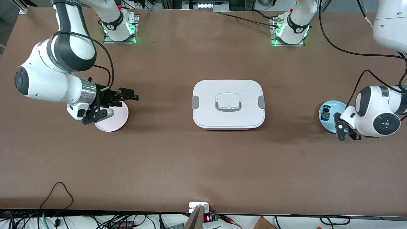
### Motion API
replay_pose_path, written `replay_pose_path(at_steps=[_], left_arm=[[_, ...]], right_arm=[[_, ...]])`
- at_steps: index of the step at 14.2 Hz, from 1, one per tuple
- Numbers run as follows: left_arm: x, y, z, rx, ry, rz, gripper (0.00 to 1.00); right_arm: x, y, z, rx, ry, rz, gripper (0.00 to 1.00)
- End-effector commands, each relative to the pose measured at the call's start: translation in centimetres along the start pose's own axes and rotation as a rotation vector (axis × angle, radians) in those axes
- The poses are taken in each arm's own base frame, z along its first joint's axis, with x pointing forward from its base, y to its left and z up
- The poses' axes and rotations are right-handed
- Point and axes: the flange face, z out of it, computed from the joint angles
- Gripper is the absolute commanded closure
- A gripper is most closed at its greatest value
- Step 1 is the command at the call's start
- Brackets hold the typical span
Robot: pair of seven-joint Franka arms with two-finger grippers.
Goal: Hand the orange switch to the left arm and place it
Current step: 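Carry the switch to the blue dish while the right gripper retracts, then lower the switch into the blue dish and open the left gripper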
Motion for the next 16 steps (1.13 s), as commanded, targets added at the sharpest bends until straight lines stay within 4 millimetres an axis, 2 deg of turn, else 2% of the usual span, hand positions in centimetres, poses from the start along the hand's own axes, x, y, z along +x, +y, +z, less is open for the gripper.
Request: replay_pose_path(at_steps=[1,2,3,5,7,9,11,12,13,14,16], left_arm=[[-0.2,1.6,2.2,-0.011,0.001,0.073,0.91],[-0.1,2.0,3.2,-0.008,0.010,0.077,0.91],[-0.8,2.1,3.8,-0.002,0.019,0.067,0.91],[-1.2,2.1,4.0,-0.002,0.023,0.060,0.91],[-1.0,2.1,4.8,-0.012,0.027,0.064,0.90],[-1.3,1.9,5.5,-0.002,0.037,0.056,0.90],[-1.5,1.9,5.7,-0.005,0.040,0.053,0.84],[-1.4,1.9,5.8,-0.004,0.039,0.054,0.70],[-1.5,1.9,5.7,-0.003,0.041,0.057,0.27],[-1.5,2.0,5.2,0.000,0.038,0.092,0.00],[-1.7,2.0,3.7,-0.014,0.037,0.109,0.00]], right_arm=[[-1.4,0.4,-1.9,-0.147,-0.070,0.076,0.00],[-1.8,1.3,-2.9,-0.215,-0.089,0.073,0.00],[-2.0,1.9,-3.7,-0.289,-0.100,0.055,0.00],[-2.7,2.9,-5.9,-0.383,-0.078,0.044,0.00],[-3.2,5.9,-8.3,-0.423,-0.046,0.088,0.00],[-3.3,7.8,-10.2,-0.449,-0.016,0.135,0.00],[-3.9,11.9,-13.1,-0.416,0.024,0.236,0.00],[-3.8,12.5,-13.9,-0.401,0.039,0.239,0.00],[-4.0,13.5,-14.9,-0.387,0.049,0.244,0.00],[-4.5,13.8,-16.1,-0.366,0.061,0.238,0.00],[-5.2,12.6,-17.6,-0.360,0.090,0.215,0.00]])
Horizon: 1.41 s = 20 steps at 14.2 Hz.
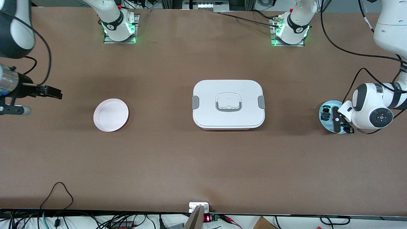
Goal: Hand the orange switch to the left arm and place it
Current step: 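Lower the switch into the blue dish and open the left gripper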
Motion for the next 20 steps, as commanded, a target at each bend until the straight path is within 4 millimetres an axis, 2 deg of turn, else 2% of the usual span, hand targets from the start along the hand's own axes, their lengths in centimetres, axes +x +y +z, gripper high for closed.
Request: replay_pose_path(at_steps=[1,2,3,5,7,8,11,15,18,19,20], left_arm=[[-0.7,0.4,-2.5,0.000,-0.012,0.029,0.00],[-0.9,0.6,-3.5,0.007,-0.017,0.025,0.00],[-0.5,0.8,-4.8,0.006,-0.019,0.019,0.00],[0.4,0.8,-8.5,-0.024,0.005,-0.033,0.00],[1.8,0.6,-12.8,-0.070,0.015,-0.106,0.00],[2.7,0.7,-14.7,-0.093,0.014,-0.165,0.00],[5.0,2.2,-17.8,-0.263,0.086,-0.427,0.00],[12.1,3.6,-25.2,-0.316,0.037,-0.752,0.00],[14.4,4.2,-30.2,-0.283,0.052,-0.990,0.00],[14.6,4.3,-32.0,-0.268,0.085,-1.028,0.00],[13.9,4.3,-33.7,-0.242,0.116,-1.052,0.00]], right_arm=[[-1.6,-2.0,-3.2,-0.016,0.034,-0.027,0.00],[-2.0,-3.2,-3.2,-0.056,0.029,-0.043,0.00],[-2.4,-3.3,-3.2,-0.067,0.011,-0.040,0.00],[-2.7,-2.9,-2.3,-0.058,0.005,-0.033,0.00],[-2.4,-1.6,-1.7,-0.046,0.034,-0.008,0.00],[-2.4,-2.2,-1.8,-0.035,0.034,-0.011,0.00],[-2.4,-1.3,-1.9,-0.034,0.036,-0.042,0.00],[-2.7,-1.5,-1.5,0.005,0.056,-0.063,0.00],[-3.7,-1.0,-0.4,0.018,0.116,-0.059,0.00],[-3.7,-0.9,-0.4,0.019,0.115,-0.058,0.00],[-3.7,-0.9,-0.5,0.018,0.116,-0.058,0.00]])
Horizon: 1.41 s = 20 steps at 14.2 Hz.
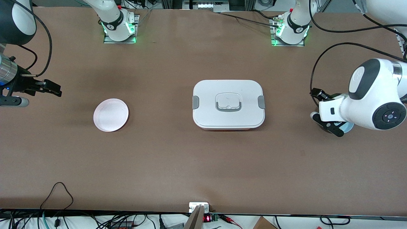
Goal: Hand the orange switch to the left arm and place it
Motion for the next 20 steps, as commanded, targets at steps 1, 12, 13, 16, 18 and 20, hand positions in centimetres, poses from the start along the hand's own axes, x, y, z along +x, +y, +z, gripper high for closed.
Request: replay_pose_path(at_steps=[1,12,13,16,18,20], left_arm=[[-1.6,-1.0,-5.4,0.004,0.130,-0.100,0.00],[-14.3,4.1,-8.3,0.073,0.539,-0.476,0.00],[-14.2,4.1,-8.5,0.072,0.540,-0.481,0.00],[-14.2,4.2,-8.4,0.059,0.496,-0.495,0.00],[-14.4,4.2,-8.1,0.048,0.452,-0.497,0.00],[-14.4,3.4,-8.1,0.045,0.451,-0.504,0.00]], right_arm=[[-1.3,0.1,-0.5,0.024,0.022,-0.011,0.00],[-1.2,-0.2,-4.2,0.022,0.046,0.001,0.00],[-1.2,-0.3,-4.4,0.020,0.051,-0.005,0.00],[-1.8,-0.2,-4.3,0.022,0.010,-0.008,0.00],[-1.9,-0.3,-4.7,0.022,0.011,-0.005,0.00],[-1.9,-0.3,-4.7,0.023,0.009,0.003,0.00]])
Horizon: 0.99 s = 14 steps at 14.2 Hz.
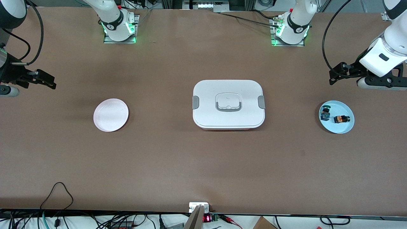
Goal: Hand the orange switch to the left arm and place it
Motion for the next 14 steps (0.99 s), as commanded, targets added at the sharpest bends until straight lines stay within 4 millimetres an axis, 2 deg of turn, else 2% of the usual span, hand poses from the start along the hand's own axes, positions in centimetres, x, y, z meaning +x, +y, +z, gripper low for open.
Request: replay_pose_path(at_steps=[1,4,14], left_arm=[[1.0,-0.8,-0.4,-0.015,-0.008,-0.023,0.00],[2.5,-1.9,-0.1,-0.014,-0.005,-0.039,0.00],[2.5,-1.6,0.0,-0.014,-0.013,-0.012,0.00]], right_arm=[[-0.6,-0.2,-1.0,0.018,0.001,0.005,0.00],[-0.7,-0.2,-1.3,0.017,0.005,-0.004,0.00],[-0.7,0.1,-1.2,0.017,0.004,-0.010,0.00]])
